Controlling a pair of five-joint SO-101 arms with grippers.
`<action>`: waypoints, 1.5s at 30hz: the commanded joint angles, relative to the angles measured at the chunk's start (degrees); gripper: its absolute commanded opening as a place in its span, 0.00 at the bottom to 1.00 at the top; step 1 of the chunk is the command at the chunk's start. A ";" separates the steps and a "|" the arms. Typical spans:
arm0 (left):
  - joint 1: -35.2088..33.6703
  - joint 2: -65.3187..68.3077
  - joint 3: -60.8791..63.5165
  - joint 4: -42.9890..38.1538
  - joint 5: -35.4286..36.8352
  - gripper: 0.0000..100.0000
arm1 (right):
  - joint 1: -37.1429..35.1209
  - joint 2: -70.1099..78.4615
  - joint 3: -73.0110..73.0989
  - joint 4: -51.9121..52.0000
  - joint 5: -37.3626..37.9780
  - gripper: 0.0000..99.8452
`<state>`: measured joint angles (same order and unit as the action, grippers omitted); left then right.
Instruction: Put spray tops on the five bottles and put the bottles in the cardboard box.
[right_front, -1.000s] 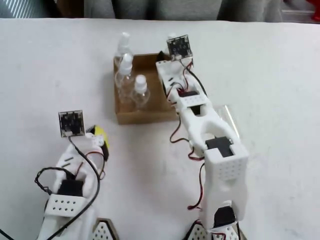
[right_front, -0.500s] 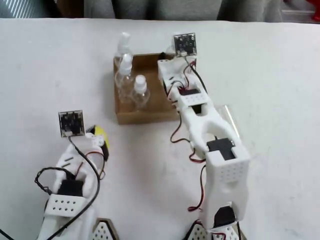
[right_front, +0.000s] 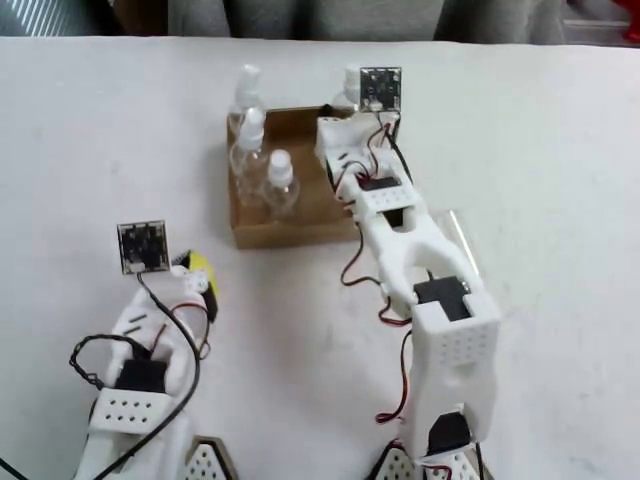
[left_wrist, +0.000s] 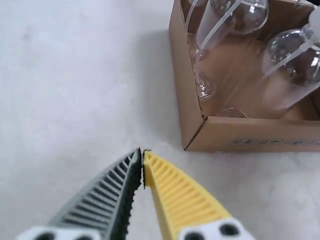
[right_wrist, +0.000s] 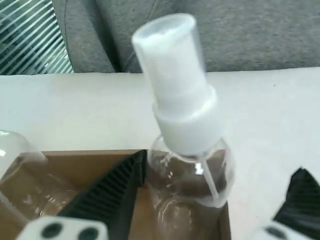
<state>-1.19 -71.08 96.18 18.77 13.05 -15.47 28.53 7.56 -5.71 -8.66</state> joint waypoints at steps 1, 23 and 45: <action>0.84 -0.75 -0.44 -1.41 -0.62 0.02 | 0.22 -5.93 -2.29 0.31 -0.35 0.39; 0.84 -0.75 -0.44 -1.41 -0.62 0.02 | -0.40 -11.03 -2.46 5.23 -0.26 0.39; 0.84 -0.75 -0.44 -1.49 -0.62 0.02 | -1.89 -18.86 -2.55 8.04 -0.26 0.39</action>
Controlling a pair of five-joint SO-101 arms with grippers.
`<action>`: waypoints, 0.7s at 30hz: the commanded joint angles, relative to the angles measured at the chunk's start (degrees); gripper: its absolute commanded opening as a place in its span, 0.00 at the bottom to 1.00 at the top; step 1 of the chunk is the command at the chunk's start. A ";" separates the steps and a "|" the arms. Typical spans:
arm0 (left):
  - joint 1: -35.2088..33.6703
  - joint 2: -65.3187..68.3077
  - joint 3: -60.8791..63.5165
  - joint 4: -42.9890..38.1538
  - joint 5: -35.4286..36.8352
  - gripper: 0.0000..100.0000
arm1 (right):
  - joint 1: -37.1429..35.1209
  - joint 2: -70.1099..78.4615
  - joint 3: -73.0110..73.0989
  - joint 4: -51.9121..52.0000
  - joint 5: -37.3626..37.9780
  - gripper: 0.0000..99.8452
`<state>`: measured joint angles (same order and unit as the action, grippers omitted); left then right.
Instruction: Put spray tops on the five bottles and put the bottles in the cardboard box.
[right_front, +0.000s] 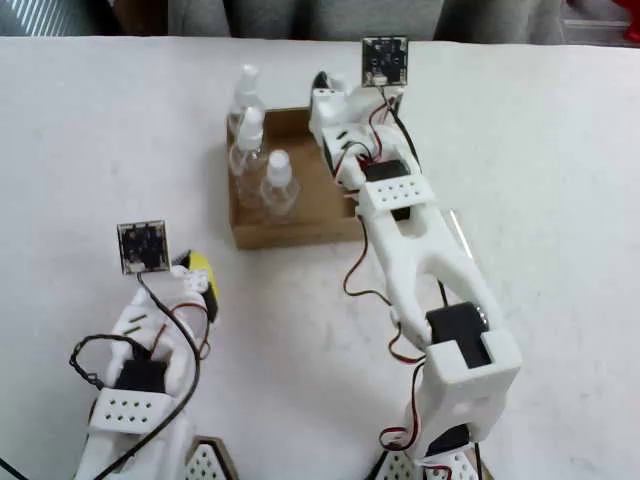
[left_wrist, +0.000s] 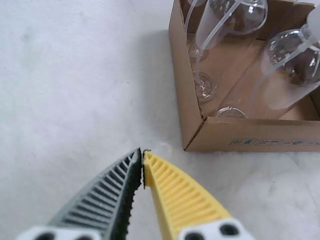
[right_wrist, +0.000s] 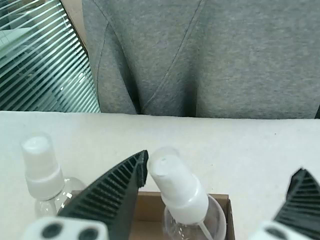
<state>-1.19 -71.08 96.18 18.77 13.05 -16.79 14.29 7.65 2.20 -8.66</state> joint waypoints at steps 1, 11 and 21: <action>0.84 -0.75 -0.44 -1.49 -0.62 0.02 | -0.48 -5.23 -2.64 0.13 -0.26 0.39; 0.84 -0.75 -0.44 -1.49 -0.62 0.02 | 0.48 -14.37 -2.64 7.34 -0.26 0.39; 0.84 -0.75 -0.44 -1.49 -0.62 0.02 | 6.02 -28.79 -2.37 29.41 -0.26 0.39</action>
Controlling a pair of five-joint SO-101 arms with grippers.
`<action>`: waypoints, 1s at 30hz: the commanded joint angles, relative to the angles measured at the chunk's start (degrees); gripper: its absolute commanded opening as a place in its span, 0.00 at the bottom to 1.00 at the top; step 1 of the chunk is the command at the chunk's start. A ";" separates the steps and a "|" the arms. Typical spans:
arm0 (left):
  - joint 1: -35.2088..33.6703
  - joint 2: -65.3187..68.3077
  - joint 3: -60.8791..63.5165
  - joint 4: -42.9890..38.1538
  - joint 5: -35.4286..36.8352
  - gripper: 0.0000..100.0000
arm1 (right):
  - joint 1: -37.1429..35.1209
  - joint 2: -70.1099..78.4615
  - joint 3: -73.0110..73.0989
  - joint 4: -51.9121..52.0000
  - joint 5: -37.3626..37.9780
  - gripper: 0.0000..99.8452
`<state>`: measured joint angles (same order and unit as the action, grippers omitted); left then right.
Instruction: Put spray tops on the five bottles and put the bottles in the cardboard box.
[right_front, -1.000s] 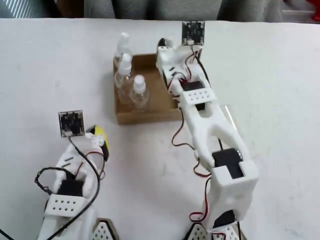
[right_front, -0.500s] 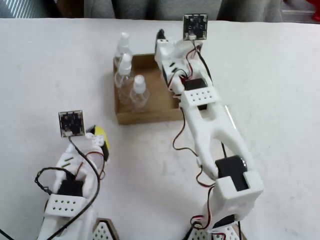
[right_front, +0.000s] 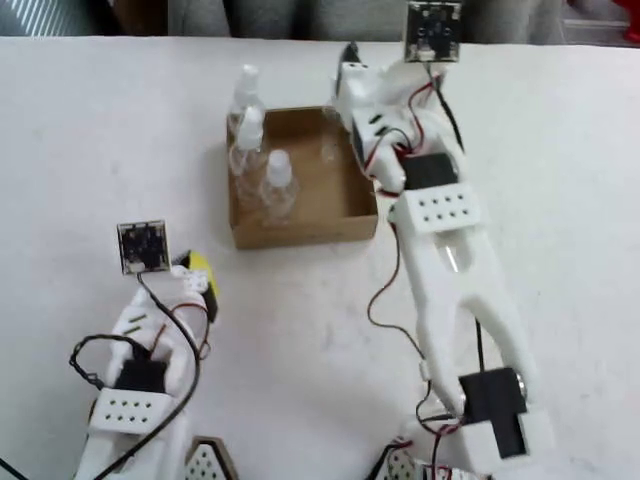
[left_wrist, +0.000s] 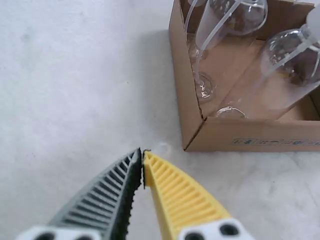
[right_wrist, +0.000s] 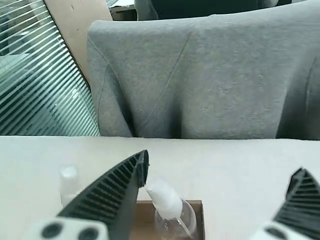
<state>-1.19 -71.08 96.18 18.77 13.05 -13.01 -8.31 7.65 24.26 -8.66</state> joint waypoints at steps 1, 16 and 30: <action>0.84 -0.75 -0.44 -1.49 -0.62 0.02 | 3.03 -7.69 -2.37 10.15 -0.26 0.39; 0.84 -0.75 -0.44 -1.41 -0.62 0.02 | 20.18 -17.89 -1.41 50.59 3.78 0.39; 0.84 -0.75 -0.35 -0.97 -0.62 0.02 | 23.34 -17.80 17.41 50.68 28.22 0.39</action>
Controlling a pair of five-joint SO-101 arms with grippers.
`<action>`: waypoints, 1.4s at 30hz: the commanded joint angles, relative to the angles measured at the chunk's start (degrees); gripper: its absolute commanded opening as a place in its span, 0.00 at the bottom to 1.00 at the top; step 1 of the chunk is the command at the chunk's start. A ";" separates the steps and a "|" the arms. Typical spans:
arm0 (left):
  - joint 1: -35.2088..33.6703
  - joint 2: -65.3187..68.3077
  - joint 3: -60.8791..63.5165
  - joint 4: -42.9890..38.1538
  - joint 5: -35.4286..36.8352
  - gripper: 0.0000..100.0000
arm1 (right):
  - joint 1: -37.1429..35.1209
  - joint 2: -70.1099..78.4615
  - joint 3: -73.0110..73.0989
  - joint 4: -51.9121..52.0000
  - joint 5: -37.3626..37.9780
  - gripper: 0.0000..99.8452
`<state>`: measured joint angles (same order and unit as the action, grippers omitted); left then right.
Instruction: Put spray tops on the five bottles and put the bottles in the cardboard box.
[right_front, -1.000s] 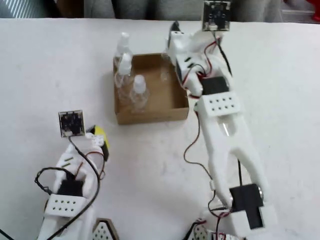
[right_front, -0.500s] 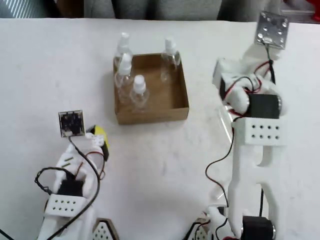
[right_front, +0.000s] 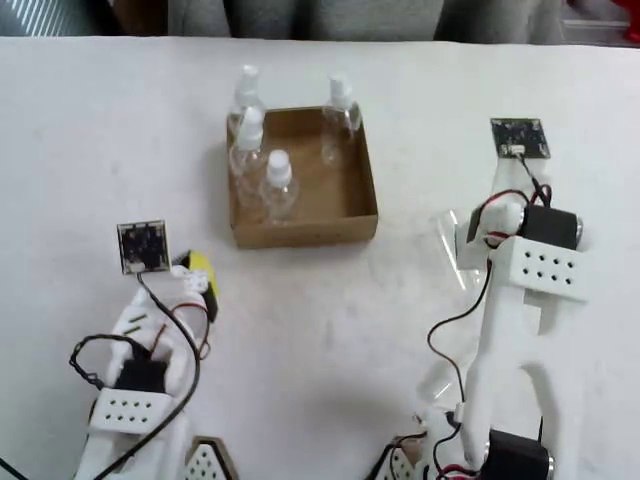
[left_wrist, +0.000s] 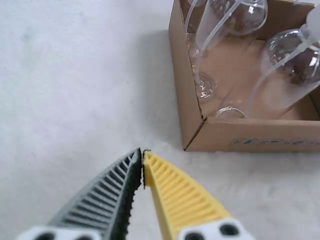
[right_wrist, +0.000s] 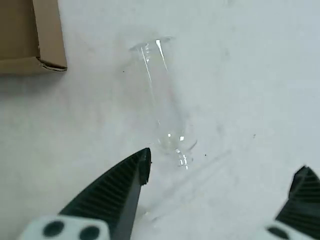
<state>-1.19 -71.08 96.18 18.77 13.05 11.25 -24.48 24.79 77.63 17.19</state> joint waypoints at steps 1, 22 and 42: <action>0.84 -0.75 -0.35 -0.97 -0.62 0.02 | -1.36 -1.63 1.23 -4.53 2.55 0.39; 0.84 -0.75 0.26 -1.41 -0.62 0.02 | -7.43 40.04 -10.90 -21.49 2.20 0.39; 0.84 -0.75 0.26 -1.49 -0.62 0.03 | -6.11 47.25 -36.84 2.86 2.64 0.05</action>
<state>-1.19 -71.08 96.88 18.77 13.05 4.57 23.69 -5.27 74.02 18.95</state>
